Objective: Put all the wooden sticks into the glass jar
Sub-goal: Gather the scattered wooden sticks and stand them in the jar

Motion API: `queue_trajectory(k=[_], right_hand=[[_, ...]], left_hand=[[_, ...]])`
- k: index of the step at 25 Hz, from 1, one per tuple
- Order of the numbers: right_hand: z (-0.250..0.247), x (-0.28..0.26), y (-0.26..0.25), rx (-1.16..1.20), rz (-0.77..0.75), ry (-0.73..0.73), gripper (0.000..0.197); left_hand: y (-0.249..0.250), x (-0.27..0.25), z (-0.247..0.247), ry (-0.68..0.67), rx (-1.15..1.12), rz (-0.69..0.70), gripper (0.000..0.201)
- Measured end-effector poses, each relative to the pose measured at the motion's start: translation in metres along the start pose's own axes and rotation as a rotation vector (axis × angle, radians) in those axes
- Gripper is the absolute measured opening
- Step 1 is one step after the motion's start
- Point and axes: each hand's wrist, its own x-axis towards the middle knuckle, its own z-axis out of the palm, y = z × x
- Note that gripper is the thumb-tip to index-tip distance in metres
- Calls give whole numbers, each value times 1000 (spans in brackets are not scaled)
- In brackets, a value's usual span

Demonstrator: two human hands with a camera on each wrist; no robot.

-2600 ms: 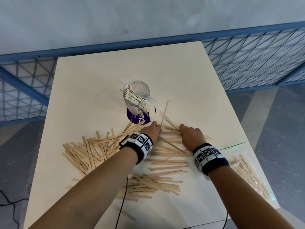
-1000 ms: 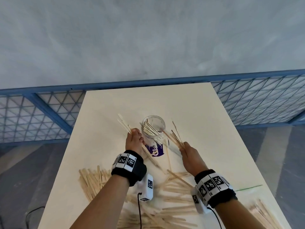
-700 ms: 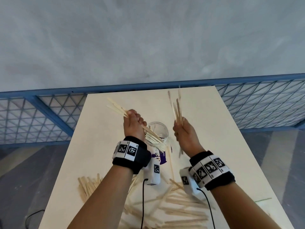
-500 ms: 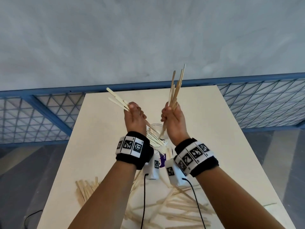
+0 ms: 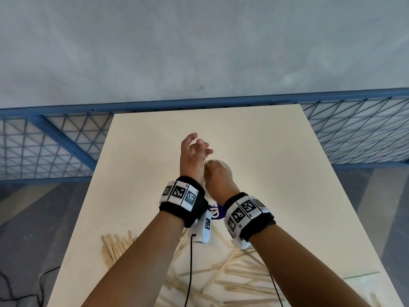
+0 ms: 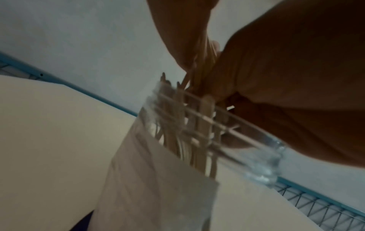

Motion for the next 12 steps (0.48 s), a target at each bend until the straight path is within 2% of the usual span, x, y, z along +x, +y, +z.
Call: queue_trajectory(k=[2,4,6,9,12], right_hand=[[-1,1,0,-23,-19,4,19],[-6,-1,0,35,-25,-2,29],[-9,-4,-1,47,-64,-87,48],[-13,-3,-2,15,-48,-142,58],[-15,0,-2,18,16,-95,49]], left_hand=[[4,-1,3,12,40,43,7],[-2,-1,-2,13,135,43,25],[-10,0,-8,-30,246,0,34],[-11,-3,-16,-27,297,21,29],[-13,-7,-30,89,382,134,15]])
